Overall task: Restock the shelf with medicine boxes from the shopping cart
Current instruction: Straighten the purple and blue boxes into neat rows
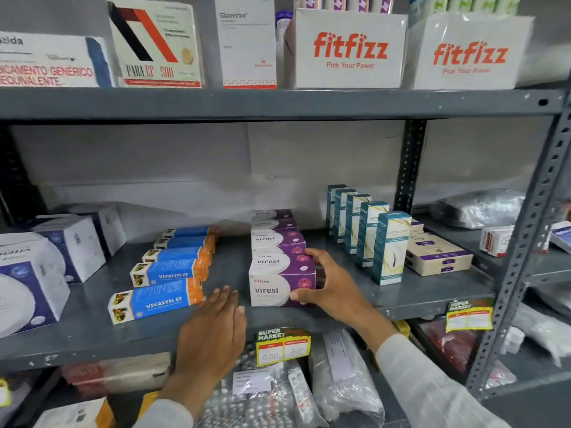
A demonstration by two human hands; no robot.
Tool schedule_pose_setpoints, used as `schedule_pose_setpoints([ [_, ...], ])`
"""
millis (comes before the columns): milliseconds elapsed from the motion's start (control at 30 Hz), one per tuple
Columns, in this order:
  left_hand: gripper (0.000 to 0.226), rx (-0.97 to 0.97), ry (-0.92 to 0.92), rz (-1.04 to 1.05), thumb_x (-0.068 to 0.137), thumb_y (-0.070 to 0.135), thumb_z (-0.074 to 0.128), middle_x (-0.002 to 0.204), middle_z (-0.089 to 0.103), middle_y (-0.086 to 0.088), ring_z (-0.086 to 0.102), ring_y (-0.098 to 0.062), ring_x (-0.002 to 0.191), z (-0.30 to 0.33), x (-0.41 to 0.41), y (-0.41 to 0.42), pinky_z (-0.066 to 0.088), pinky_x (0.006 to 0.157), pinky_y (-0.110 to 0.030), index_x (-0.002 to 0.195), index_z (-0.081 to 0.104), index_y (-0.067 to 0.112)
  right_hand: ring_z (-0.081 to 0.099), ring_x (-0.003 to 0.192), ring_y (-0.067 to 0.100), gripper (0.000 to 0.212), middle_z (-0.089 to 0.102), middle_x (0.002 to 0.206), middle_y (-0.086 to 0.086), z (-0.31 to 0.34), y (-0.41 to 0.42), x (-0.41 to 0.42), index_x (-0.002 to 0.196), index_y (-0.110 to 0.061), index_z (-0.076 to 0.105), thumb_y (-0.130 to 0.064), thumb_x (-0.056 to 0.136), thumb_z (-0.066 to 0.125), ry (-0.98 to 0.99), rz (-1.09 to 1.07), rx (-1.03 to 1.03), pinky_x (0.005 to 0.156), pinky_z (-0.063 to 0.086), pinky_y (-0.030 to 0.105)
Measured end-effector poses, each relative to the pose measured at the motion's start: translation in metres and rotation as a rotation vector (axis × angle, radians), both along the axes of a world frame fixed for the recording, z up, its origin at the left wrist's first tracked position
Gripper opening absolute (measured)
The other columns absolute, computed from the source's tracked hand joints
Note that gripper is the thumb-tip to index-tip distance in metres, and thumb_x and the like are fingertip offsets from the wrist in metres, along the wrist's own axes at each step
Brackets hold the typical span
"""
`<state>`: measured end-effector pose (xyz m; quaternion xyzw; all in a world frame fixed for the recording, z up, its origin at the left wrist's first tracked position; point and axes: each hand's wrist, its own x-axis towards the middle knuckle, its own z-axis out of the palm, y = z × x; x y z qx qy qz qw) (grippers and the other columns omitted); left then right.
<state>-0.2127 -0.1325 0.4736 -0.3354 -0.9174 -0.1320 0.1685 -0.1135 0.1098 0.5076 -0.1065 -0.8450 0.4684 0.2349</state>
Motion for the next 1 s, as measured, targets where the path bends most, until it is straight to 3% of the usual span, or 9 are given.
schedule_pose_setpoints([
  [67,0.068,-0.002,0.007,0.006,0.102,0.043,0.018,0.149,0.06,-0.009,0.056,-0.021,0.14,-0.001,0.0,0.0,0.037,0.12,-0.036,0.141,0.062,0.009,0.07,0.106,0.001,0.095,0.065,0.125,-0.018,0.001,0.009,-0.004,0.138,-0.047,0.049,-0.047,0.055,0.096,-0.009,0.04,-0.047,0.095,0.061,0.035],
  [200,0.066,-0.007,0.016,0.016,0.102,0.042,0.018,0.151,0.057,-0.007,0.053,-0.019,0.142,-0.001,0.0,0.001,0.034,0.122,-0.034,0.144,0.059,0.011,0.074,0.106,0.016,0.082,0.066,0.135,-0.002,0.006,0.021,-0.008,0.132,-0.05,0.055,-0.022,0.066,0.096,0.007,0.152,-0.138,0.086,0.064,0.038],
  [267,0.069,-0.01,0.019,0.02,0.101,0.044,0.014,0.155,0.054,-0.006,0.049,-0.018,0.145,-0.002,-0.001,0.001,0.033,0.124,-0.034,0.146,0.056,0.013,0.074,0.108,0.017,0.082,0.066,0.134,-0.004,0.005,0.023,-0.01,0.134,-0.05,0.054,-0.017,0.07,0.094,0.009,0.144,-0.137,0.09,0.063,0.041],
  [400,0.072,-0.008,0.024,0.025,0.101,0.045,0.01,0.156,0.053,-0.005,0.047,-0.018,0.147,-0.004,-0.003,0.003,0.033,0.124,-0.035,0.148,0.054,0.013,0.071,0.111,0.01,0.093,0.064,0.135,-0.009,-0.003,0.018,-0.012,0.153,-0.038,0.043,-0.021,0.076,0.091,-0.004,0.084,-0.11,0.095,0.06,0.032],
  [500,0.066,-0.014,0.018,0.025,0.102,0.043,0.017,0.157,0.051,-0.005,0.046,-0.018,0.148,-0.005,-0.004,0.003,0.031,0.125,-0.035,0.149,0.053,0.014,0.071,0.108,0.004,0.096,0.062,0.133,-0.013,-0.003,0.013,-0.012,0.156,-0.038,0.037,-0.025,0.077,0.089,-0.004,0.049,-0.073,0.088,0.06,0.021],
  [667,0.068,-0.024,0.025,0.038,0.103,0.045,0.013,0.158,0.05,-0.004,0.045,-0.017,0.148,-0.007,-0.004,0.003,0.03,0.125,-0.034,0.15,0.051,0.015,0.067,0.109,0.0,0.098,0.06,0.131,-0.016,0.001,0.011,-0.011,0.159,-0.036,0.033,-0.025,0.079,0.088,-0.026,0.035,-0.053,0.089,0.058,0.017],
  [733,0.071,-0.019,0.024,0.034,0.102,0.046,0.01,0.157,0.051,-0.005,0.046,-0.018,0.147,-0.008,-0.004,0.004,0.031,0.125,-0.035,0.149,0.053,0.015,0.066,0.111,0.001,0.098,0.058,0.125,-0.022,0.003,0.009,-0.012,0.16,-0.034,0.03,-0.024,0.08,0.087,-0.034,0.025,-0.043,0.095,0.058,0.021],
  [833,0.076,-0.011,0.023,0.033,0.1,0.048,0.006,0.157,0.051,-0.005,0.046,-0.019,0.148,-0.009,-0.004,0.004,0.033,0.125,-0.036,0.149,0.053,0.015,0.063,0.12,0.011,0.102,0.058,0.128,-0.014,0.004,0.007,-0.013,0.163,-0.031,0.024,-0.026,0.082,0.085,-0.038,0.012,-0.029,0.107,0.054,0.036],
  [1000,0.073,0.009,0.026,0.036,0.101,0.047,0.009,0.155,0.053,-0.005,0.048,-0.019,0.146,-0.01,-0.005,0.004,0.035,0.123,-0.036,0.147,0.055,0.013,0.061,0.122,0.013,0.102,0.056,0.129,-0.012,0.005,0.007,-0.01,0.164,-0.03,0.021,-0.032,0.083,0.083,-0.046,0.019,0.016,0.11,0.052,0.04],
])
